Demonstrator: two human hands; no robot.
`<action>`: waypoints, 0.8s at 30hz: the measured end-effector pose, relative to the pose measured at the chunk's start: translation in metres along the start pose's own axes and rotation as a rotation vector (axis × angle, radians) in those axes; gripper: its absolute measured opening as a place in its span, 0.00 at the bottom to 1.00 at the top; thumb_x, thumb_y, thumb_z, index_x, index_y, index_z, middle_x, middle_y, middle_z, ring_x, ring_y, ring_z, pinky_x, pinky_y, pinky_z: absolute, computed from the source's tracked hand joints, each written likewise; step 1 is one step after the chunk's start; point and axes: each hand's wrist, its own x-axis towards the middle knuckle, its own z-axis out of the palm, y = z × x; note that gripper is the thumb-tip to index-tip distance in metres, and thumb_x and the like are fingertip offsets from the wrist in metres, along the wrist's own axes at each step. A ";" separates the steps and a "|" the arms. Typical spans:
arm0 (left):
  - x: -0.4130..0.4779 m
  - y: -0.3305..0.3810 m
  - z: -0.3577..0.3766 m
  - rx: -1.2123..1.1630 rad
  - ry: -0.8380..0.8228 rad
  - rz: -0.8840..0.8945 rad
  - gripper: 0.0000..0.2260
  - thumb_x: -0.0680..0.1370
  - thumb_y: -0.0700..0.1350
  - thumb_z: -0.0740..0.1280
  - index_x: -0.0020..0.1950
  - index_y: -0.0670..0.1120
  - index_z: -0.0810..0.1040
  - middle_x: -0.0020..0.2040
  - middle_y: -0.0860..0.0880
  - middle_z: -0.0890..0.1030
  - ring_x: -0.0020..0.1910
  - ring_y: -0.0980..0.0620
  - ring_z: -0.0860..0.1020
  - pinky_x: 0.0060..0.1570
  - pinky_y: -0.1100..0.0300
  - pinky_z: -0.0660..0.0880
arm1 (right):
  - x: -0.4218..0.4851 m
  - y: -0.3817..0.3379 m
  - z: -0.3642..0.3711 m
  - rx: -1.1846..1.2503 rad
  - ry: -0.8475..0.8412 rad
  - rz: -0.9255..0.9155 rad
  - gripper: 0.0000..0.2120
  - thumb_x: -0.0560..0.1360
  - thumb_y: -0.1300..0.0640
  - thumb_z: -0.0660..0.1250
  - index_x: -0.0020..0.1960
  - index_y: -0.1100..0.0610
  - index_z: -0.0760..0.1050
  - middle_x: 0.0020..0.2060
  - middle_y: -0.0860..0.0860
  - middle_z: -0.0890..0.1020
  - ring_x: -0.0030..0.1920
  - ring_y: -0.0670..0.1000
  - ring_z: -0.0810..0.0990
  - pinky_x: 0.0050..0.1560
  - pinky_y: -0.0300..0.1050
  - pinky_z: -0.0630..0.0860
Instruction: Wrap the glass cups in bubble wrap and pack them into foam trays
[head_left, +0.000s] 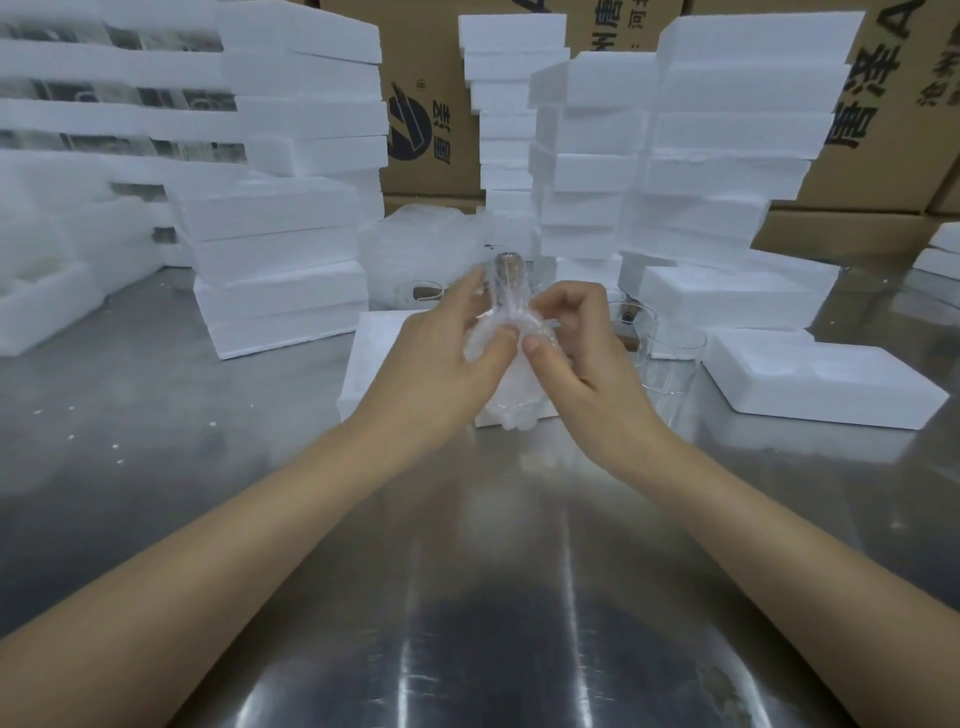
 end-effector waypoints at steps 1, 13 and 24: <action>0.000 -0.002 0.000 0.022 -0.023 0.016 0.07 0.79 0.50 0.61 0.54 0.57 0.76 0.45 0.61 0.82 0.43 0.64 0.78 0.42 0.68 0.73 | -0.001 0.000 0.000 -0.009 -0.010 -0.015 0.07 0.78 0.53 0.59 0.52 0.42 0.63 0.50 0.38 0.74 0.46 0.38 0.76 0.43 0.27 0.68; -0.001 -0.007 0.005 0.113 0.041 -0.021 0.12 0.76 0.34 0.61 0.39 0.50 0.75 0.27 0.58 0.73 0.30 0.64 0.73 0.29 0.71 0.64 | -0.004 0.003 0.004 -0.238 -0.087 -0.072 0.08 0.76 0.44 0.58 0.55 0.41 0.65 0.47 0.36 0.73 0.48 0.36 0.73 0.44 0.31 0.68; 0.006 -0.015 0.006 -0.023 -0.125 -0.222 0.12 0.74 0.39 0.64 0.34 0.53 0.72 0.31 0.55 0.74 0.33 0.57 0.73 0.32 0.68 0.70 | -0.007 -0.001 0.005 -0.307 -0.127 -0.152 0.09 0.78 0.46 0.59 0.56 0.45 0.70 0.45 0.35 0.73 0.46 0.33 0.71 0.46 0.27 0.65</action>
